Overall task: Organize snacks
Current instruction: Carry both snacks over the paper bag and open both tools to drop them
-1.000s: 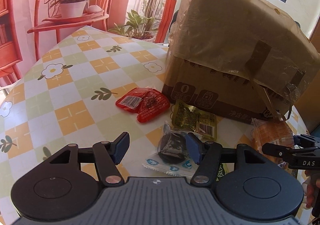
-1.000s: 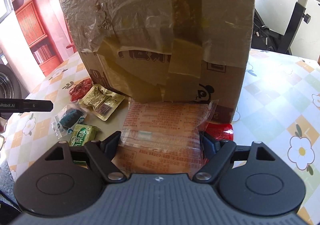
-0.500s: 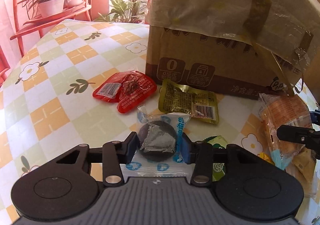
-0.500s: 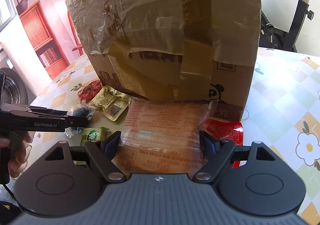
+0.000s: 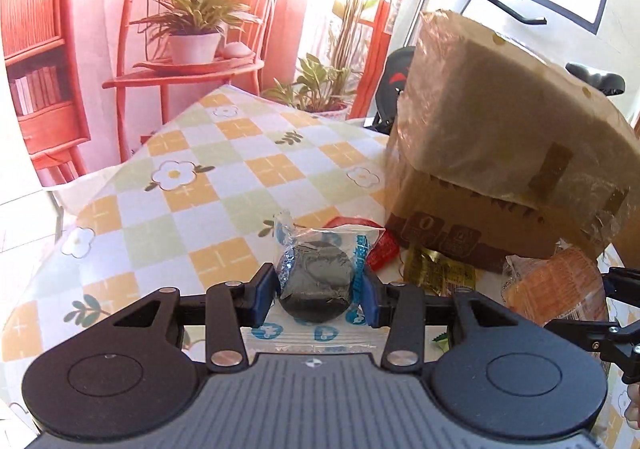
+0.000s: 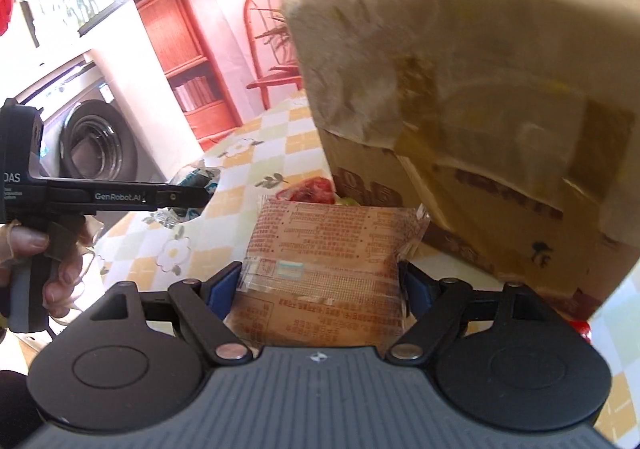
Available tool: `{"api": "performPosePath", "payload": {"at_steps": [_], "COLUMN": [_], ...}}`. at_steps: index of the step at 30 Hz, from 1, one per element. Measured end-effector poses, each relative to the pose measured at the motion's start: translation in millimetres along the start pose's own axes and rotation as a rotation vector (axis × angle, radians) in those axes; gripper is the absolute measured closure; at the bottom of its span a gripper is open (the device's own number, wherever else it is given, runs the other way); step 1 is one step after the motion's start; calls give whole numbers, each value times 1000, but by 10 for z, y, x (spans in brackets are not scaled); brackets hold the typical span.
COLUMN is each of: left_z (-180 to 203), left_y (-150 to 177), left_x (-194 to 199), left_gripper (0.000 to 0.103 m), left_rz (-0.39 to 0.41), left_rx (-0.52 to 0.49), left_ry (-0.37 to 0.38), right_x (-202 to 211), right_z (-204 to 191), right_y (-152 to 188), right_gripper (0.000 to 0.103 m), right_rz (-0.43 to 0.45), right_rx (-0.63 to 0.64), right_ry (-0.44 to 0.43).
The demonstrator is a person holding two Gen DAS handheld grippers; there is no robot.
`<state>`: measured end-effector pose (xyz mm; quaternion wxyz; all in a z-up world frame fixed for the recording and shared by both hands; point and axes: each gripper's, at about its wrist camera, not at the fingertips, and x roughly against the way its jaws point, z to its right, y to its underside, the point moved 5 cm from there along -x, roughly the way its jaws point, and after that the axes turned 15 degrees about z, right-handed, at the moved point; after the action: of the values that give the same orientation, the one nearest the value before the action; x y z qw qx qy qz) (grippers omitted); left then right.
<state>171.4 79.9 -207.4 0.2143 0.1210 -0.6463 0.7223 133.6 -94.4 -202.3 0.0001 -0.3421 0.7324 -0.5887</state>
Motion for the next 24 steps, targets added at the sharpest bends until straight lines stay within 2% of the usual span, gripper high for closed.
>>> {"api": "performPosePath", "payload": {"at_steps": [5,9,11,14,17,20,24], "left_z": [-72,57,172,488,831,1185,1540], "left_y": [-421,-852,-1037,-1293,-1510,-1679,-1758], "left_x": [130,220,219,135,39,-113,-462], "left_gripper": [57,57,57,57,57,57,56], "left_rz": [92,203,242,287,327,341,307], "left_rx": [0,26,30,11,-22,-57,-92], "left_ry": [-17,7,32,86,136,185,233], "right_x": [114,357,491,642,674,595,472], "right_z": [-248,-320,-286,-120,228,615,866], "right_y": [-472,-934,-1191,-1571,-1849,-1933,-1832], "right_gripper": [20,20,20,20,20,20,20], "right_rz": [115,235,303,389,414,396,339], "right_rx": [13,25,36,91,130,135,157], "right_ry": [-73,-113,-106,-22,111,234,283]}}
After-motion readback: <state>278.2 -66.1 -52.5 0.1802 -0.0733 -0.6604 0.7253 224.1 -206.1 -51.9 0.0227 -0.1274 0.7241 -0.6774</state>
